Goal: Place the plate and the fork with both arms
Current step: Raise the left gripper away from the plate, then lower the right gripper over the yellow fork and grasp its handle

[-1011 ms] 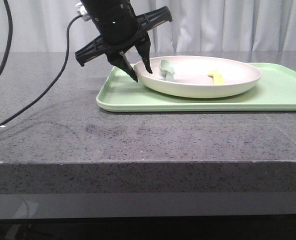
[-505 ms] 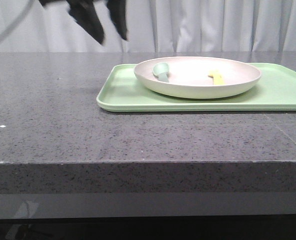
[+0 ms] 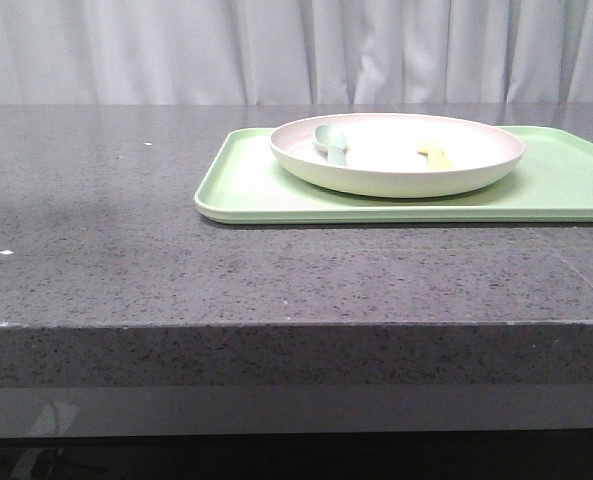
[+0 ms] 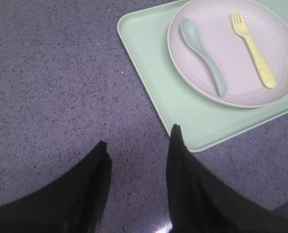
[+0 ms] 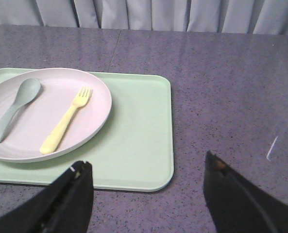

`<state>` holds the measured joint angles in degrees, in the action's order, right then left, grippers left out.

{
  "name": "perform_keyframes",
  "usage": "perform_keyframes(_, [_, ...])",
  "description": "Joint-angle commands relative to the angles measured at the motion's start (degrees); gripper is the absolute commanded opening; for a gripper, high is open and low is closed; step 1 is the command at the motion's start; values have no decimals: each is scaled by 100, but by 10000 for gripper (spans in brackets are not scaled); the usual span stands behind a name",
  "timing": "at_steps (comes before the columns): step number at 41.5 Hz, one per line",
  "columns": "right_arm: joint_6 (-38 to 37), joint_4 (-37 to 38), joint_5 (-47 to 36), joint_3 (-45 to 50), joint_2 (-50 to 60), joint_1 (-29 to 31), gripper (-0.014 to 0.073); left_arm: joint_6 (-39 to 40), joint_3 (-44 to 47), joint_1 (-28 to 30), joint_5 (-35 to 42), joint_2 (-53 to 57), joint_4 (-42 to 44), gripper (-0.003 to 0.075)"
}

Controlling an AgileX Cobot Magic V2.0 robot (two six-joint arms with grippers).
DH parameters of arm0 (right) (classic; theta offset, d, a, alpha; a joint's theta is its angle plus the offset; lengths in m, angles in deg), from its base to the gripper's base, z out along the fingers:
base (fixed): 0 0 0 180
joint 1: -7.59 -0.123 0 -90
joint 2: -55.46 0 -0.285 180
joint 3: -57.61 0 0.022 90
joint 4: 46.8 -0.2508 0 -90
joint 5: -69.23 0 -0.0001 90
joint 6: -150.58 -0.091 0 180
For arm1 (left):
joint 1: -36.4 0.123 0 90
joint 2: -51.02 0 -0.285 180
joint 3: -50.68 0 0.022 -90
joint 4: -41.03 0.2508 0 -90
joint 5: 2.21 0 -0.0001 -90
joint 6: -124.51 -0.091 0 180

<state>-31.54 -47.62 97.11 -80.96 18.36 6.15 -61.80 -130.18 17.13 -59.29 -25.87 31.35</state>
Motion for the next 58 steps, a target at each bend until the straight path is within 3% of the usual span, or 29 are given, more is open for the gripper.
perform_keyframes(1, [43, 47, -445, -189, -48, -15, 510, -189, 382, 81, 413, 785, -255, 284])
perform_keyframes(13, [43, 41, -369, -181, -48, -15, 510, -189, 1875, 81, 611, 2247, -255, 284])
perform_keyframes(20, [128, -354, 187, -538, -209, -77, 510, -189, 2119, 81, 566, 2638, -255, 283])
perform_keyframes(31, [1475, -1160, 1799, -1688, -1365, -912, 507, -189, 2119, 81, 566, 2673, -255, 283])
perform_keyframes(36, [1711, -1284, 2036, -2093, -1997, -1457, 507, -189, 2119, 81, 566, 2673, -255, 283])
perform_keyframes(43, [1711, -1278, 1983, -2741, -3004, -2130, 507, -189, 2119, 81, 566, 2673, -255, 283])
perform_keyframes(51, [1190, -1116, 2135, -3795, -4348, -2211, 504, -189, 2119, 81, 566, 2673, -255, 283])
perform_keyframes(58, [157, -272, 2580, -4885, -5373, -2211, 388, -189, 2119, 81, 566, 2673, -255, 283])
